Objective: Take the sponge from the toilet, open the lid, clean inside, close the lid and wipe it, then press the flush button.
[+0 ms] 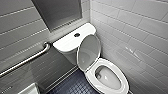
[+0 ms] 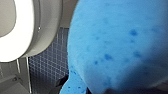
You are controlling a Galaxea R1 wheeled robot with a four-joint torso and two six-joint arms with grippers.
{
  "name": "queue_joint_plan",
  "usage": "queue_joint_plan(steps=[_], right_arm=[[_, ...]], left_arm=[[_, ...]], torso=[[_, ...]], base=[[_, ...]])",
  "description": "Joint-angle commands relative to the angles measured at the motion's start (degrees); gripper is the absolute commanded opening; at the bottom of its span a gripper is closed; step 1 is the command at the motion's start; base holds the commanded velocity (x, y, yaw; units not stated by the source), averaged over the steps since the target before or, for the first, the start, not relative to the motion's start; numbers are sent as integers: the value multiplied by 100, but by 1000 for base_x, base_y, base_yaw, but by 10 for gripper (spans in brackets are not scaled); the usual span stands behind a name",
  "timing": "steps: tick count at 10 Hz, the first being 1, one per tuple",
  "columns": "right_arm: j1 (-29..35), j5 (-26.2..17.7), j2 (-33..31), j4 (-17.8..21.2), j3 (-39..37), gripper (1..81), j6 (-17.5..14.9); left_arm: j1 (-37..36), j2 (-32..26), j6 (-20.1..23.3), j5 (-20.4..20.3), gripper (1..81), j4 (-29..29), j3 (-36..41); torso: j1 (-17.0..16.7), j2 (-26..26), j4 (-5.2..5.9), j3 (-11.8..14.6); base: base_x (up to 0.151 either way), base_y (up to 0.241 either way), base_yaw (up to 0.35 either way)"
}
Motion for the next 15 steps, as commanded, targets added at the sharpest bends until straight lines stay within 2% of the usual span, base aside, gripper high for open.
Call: queue_joint_plan(steps=[1, 2, 4, 5, 6, 8, 9, 10, 11, 13, 14, 15], right_arm=[[-289, -97, -23, -641, -58, 10, -21], [-536, -97, 74, -835, -121, 10, -12], [-1001, -20, 293, -1098, -453, 10, -21], [-1230, 166, 382, -1222, -587, 10, -12], [-1510, 603, 486, -1293, -884, 10, -12], [-2082, 1395, 819, -1310, -1673, 10, -12], [-2293, 1546, 1014, -1310, -1991, 10, -21], [-2461, 1643, 1208, -1380, -2256, 10, -21], [-2610, 1740, 1471, -1433, -2599, 10, -21], [-2882, 2125, 1857, -1582, -3248, 10, -12], [-2953, 2317, 1997, -1660, -3520, 10, -12], [-3085, 2538, 2165, -1845, -3837, 10, -12]], left_arm=[[-294, -405, 7, 422, 811, 38, 319], [-479, -511, 7, 430, 811, 3, 460], [-1111, -975, -63, 930, 811, -49, 1144], [-1279, -1091, -116, 975, 811, -94, 1313], [-1473, -1196, -116, 1001, 811, -199, 1410], [-1928, -1240, -151, 1344, 811, -391, 1514], [-2148, -1257, -160, 1406, 811, -498, 1602], [-2395, -1249, -160, 1494, 811, -621, 1665], [-2650, -1223, -160, 1687, 811, -753, 1735], [-3063, -1153, -160, 1871, 811, -999, 1752], [-3204, -1135, -160, 1933, 811, -1095, 1761], [-3345, -1126, -160, 1933, 811, -1183, 1796]], torso=[[0, 0, 0, 0], [0, 0, 0, 0], [0, 0, 0, 0], [0, 0, 0, 0], [-369, 573, 0, 0], [-410, 643, 0, 0], [-490, 763, 0, 0], [-616, 964, 0, 319], [-730, 1148, 0, 506], [-946, 1491, 0, 736], [-1084, 1703, 0, 435], [-853, 1325, 0, 507]], base=[[0, 0, 0], [0, 0, 0], [0, 0, 0], [0, 0, 0], [0, 0, 0], [0, 0, 0], [0, 0, 0], [0, 0, 0], [0, 0, 0], [0, 0, 0], [0, 0, 0], [0, 0, 0]])
